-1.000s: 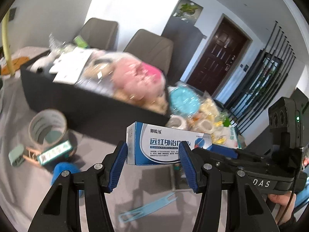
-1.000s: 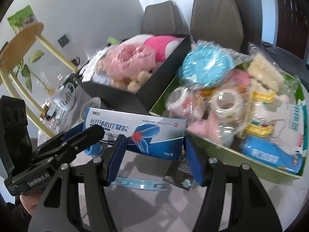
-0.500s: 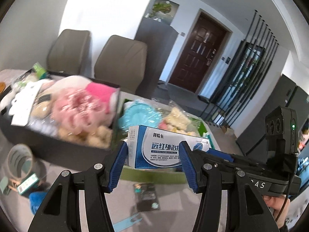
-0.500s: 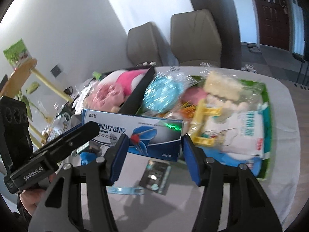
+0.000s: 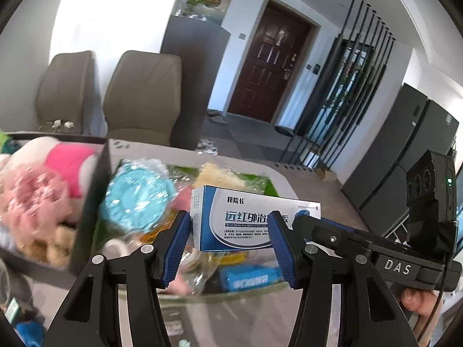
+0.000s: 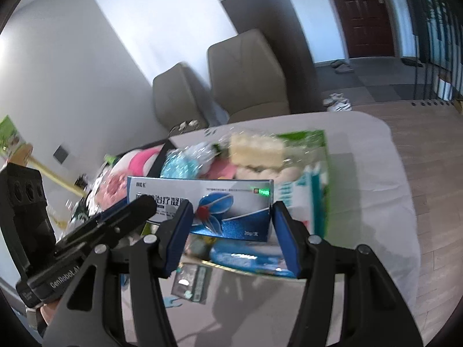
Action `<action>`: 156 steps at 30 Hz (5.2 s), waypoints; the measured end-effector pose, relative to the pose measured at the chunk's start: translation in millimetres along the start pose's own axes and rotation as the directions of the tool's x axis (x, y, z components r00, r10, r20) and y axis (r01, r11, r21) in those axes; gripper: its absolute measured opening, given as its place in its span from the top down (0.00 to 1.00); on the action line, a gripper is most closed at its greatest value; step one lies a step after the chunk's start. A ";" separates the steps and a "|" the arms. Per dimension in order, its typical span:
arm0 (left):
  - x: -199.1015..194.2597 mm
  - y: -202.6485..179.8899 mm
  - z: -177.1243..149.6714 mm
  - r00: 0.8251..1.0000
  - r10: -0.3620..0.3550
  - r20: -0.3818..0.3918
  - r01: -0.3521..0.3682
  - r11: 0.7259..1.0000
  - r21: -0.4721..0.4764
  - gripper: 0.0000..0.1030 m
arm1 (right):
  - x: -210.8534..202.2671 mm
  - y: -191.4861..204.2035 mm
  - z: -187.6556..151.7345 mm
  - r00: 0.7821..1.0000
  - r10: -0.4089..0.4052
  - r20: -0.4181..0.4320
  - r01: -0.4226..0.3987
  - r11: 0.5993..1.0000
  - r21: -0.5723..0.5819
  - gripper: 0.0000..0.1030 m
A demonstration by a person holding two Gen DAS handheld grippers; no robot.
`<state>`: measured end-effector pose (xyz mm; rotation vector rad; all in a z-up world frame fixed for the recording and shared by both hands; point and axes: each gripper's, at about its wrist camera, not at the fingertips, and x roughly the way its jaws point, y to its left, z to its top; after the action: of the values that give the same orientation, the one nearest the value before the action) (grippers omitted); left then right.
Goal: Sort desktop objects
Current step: 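Carry the ointment box in the left gripper over the green box, then lower the ointment box into the green box and open the left gripper, then move the left gripper down to the dark small card box on the table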
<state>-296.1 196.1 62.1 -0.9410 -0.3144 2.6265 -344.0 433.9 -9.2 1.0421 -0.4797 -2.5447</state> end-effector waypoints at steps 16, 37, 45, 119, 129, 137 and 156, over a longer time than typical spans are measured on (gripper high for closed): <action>64.5 -10.9 20.9 0.994 -0.073 -0.085 0.080 0.994 0.077 0.45 | 2.4 -41.2 13.1 0.991 -0.087 0.105 0.076 0.992 0.103 0.44; 89.8 28.9 32.3 0.988 -0.104 -0.114 0.103 0.995 -0.016 0.46 | 41.7 -20.6 35.2 0.983 -0.171 0.074 0.167 0.985 0.053 0.43; 99.1 33.3 27.2 0.985 -0.095 -0.147 0.092 0.995 -0.028 0.46 | 57.6 -29.9 32.8 0.987 -0.157 0.045 0.153 0.985 0.080 0.42; 34.6 35.9 47.7 0.981 -0.191 -0.044 0.188 0.979 -0.079 0.48 | 27.6 -4.3 37.3 0.987 -0.003 0.162 -0.007 0.998 0.063 0.47; -4.6 57.5 41.5 0.975 -0.221 -0.006 0.220 0.971 -0.095 0.29 | 5.6 21.0 18.8 0.984 0.004 0.179 -0.008 1.000 0.020 0.35; -28.4 73.4 19.8 0.977 -0.211 -0.014 0.207 0.970 -0.125 0.29 | -3.9 42.7 3.4 0.983 -0.024 0.184 0.025 1.000 -0.005 0.35; -66.4 117.6 -24.5 0.988 -0.151 -0.026 0.143 0.967 -0.212 0.29 | -32.0 53.0 -35.4 0.972 -0.005 0.236 -0.008 0.999 0.051 0.36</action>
<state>-259.5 64.9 44.7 -0.9953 -0.6359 2.4696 -287.2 394.9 9.1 0.7570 -0.6117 -2.6815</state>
